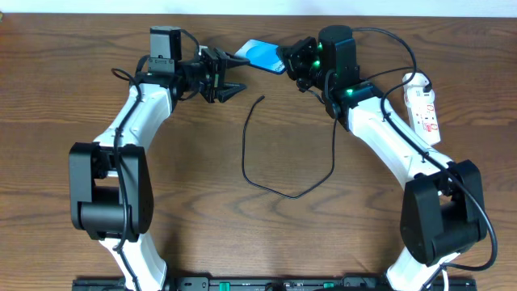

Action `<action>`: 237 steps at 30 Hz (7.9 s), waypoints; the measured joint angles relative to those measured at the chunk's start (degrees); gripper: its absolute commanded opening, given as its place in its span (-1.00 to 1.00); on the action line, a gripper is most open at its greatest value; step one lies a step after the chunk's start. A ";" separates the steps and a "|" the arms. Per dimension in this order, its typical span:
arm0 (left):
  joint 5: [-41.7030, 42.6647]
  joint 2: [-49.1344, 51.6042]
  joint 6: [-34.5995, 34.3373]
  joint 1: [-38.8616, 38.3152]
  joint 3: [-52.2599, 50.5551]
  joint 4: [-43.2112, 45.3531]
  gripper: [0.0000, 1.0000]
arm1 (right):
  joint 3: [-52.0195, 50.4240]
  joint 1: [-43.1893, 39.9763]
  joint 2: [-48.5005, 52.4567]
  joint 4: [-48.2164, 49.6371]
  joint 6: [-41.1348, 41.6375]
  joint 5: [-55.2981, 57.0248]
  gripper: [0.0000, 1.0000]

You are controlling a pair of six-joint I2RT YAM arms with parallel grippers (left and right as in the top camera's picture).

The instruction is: Plug charger to phone and switch on socket

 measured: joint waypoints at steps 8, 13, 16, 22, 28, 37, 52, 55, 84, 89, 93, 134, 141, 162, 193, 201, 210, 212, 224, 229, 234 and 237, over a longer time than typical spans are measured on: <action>-3.69 -0.24 -6.12 0.00 0.00 7.19 0.19 | -0.07 1.22 0.00 2.21 6.25 0.94 -0.97; -6.16 -0.24 -9.99 -0.11 0.00 11.28 0.18 | -0.07 2.75 0.00 3.54 8.35 0.74 -0.97; -7.41 -0.24 -11.10 -0.28 0.00 11.41 0.18 | -0.07 3.32 -0.02 4.07 8.96 0.68 -0.97; -10.23 -0.24 -12.70 -1.33 0.00 11.47 0.15 | -0.07 3.67 -0.02 3.91 9.53 0.70 -0.97; -12.90 -0.24 -14.53 -1.64 0.00 12.17 -0.08 | -0.07 4.35 -0.02 3.37 9.55 0.76 -0.97; -14.58 -0.24 -15.61 -1.55 -0.02 15.45 -0.28 | -0.07 4.87 -0.02 1.92 9.97 1.22 -0.97; -14.60 -0.24 -16.61 -1.55 -0.42 18.51 -0.85 | 0.13 4.74 -0.24 2.38 13.14 1.62 -0.97; -14.51 -0.24 -16.68 -1.55 -0.42 18.60 -0.85 | 0.15 4.68 -0.33 2.12 14.16 1.46 -0.97; 8.07 -0.24 9.73 4.57 -0.42 21.44 -0.85 | 0.15 -4.28 -0.44 -4.85 -36.44 -7.21 0.38; 15.61 -0.24 18.43 5.60 -0.42 21.46 -0.86 | 0.15 -3.87 -0.44 -6.05 -46.73 -13.38 0.30; 18.97 -0.24 22.29 5.55 -0.42 21.46 -0.86 | 0.15 -2.03 -0.44 -6.08 -50.21 -15.85 0.14; 7.98 -0.24 -0.85 24.28 -0.42 21.18 -0.85 | 12.26 2.08 5.16 -36.35 -50.01 -5.40 -0.27; 7.98 -0.24 -1.46 24.76 -0.42 21.18 -0.86 | 31.78 2.62 17.68 -47.30 -52.92 -5.05 -0.34; 7.96 -0.24 -0.09 24.55 -0.42 18.45 -0.86 | 34.67 4.59 26.67 -46.34 -46.01 -4.28 -0.21; 7.96 -0.24 1.42 22.99 -0.42 18.18 -0.85 | 35.04 4.79 34.21 -43.25 -35.89 -7.41 -0.68; 7.96 -0.24 2.93 22.99 -0.42 14.51 -0.86 | 35.06 4.55 34.73 -42.97 -37.88 -7.89 -0.98; 7.96 -0.24 4.81 22.99 -0.42 12.52 -0.85 | 35.06 1.27 34.75 -40.96 -53.75 -15.10 -0.98; 7.98 -0.24 4.85 22.93 -0.42 12.52 -0.86 | 35.06 0.00 34.77 -41.22 -58.75 -20.24 -0.98; 11.39 -0.24 7.39 21.57 -0.42 12.52 -0.86 | 35.06 -5.31 34.42 -60.15 -87.93 -41.42 -0.98; 14.27 -0.24 7.80 20.06 -0.42 12.85 -0.86 | 35.04 -4.98 30.80 -68.32 -98.01 -42.51 -0.98; 17.40 -0.24 7.82 18.84 -0.44 13.81 -0.86 | 35.04 -4.24 24.35 -71.17 -102.38 -43.50 -0.98; 19.19 -0.24 7.85 18.75 -0.46 16.76 -0.85 | 35.08 -3.15 21.66 -71.32 -103.51 -45.18 -0.98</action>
